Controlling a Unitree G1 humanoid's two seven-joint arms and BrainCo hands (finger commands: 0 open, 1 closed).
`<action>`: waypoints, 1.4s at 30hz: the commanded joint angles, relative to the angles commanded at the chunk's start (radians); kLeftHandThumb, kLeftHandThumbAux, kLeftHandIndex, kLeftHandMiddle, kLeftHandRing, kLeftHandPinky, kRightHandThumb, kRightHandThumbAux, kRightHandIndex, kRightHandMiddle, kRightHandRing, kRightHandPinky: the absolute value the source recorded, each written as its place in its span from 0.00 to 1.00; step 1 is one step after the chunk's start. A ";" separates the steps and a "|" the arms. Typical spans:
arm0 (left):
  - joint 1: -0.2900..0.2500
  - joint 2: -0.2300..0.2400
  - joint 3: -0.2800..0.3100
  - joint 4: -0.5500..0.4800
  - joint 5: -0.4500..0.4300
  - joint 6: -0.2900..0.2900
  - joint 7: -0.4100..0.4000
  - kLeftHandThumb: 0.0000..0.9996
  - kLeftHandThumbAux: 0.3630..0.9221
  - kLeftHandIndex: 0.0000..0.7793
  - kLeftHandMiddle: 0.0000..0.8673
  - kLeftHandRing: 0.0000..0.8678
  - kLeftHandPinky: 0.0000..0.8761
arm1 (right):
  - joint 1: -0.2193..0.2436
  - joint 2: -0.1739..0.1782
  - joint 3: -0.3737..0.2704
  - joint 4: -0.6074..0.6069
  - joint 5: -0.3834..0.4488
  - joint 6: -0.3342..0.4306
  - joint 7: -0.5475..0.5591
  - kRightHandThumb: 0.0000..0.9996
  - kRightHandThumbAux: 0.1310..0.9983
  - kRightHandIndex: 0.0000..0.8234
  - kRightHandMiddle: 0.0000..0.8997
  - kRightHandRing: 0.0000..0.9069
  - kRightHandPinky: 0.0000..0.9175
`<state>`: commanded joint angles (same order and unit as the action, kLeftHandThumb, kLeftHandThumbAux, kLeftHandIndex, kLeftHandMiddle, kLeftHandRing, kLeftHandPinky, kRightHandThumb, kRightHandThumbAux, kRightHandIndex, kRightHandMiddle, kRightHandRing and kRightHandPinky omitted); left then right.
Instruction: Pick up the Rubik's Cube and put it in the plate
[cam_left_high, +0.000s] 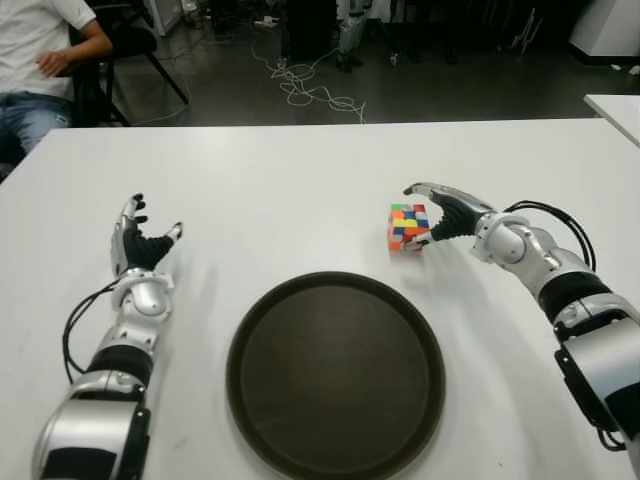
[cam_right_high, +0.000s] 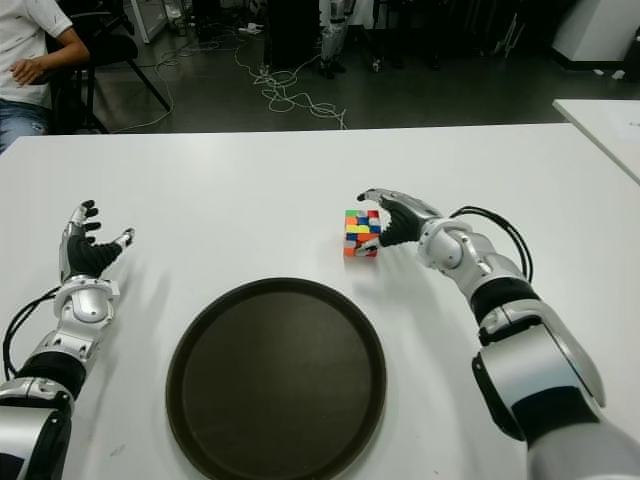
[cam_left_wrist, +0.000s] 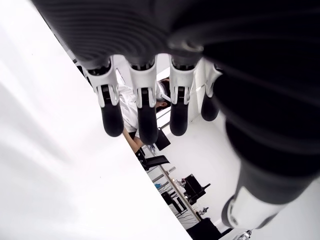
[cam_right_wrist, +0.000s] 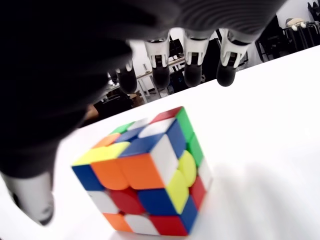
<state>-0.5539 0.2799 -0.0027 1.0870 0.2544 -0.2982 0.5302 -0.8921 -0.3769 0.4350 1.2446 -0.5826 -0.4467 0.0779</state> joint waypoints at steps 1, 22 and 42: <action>0.000 0.000 0.000 0.000 0.000 0.001 0.000 0.20 0.72 0.13 0.21 0.21 0.24 | -0.002 0.000 0.002 0.000 -0.001 0.003 0.001 0.00 0.55 0.00 0.00 0.00 0.00; 0.000 -0.003 -0.002 -0.005 0.001 0.002 0.006 0.22 0.72 0.14 0.21 0.22 0.25 | -0.041 -0.012 0.016 -0.016 -0.020 0.020 0.061 0.00 0.61 0.00 0.01 0.01 0.00; -0.001 -0.002 -0.008 -0.003 0.008 -0.002 0.010 0.25 0.74 0.14 0.21 0.22 0.27 | -0.072 -0.004 0.037 -0.012 -0.027 0.027 0.109 0.00 0.61 0.00 0.00 0.00 0.00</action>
<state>-0.5546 0.2784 -0.0107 1.0836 0.2619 -0.3004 0.5406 -0.9645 -0.3809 0.4715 1.2321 -0.6095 -0.4202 0.1872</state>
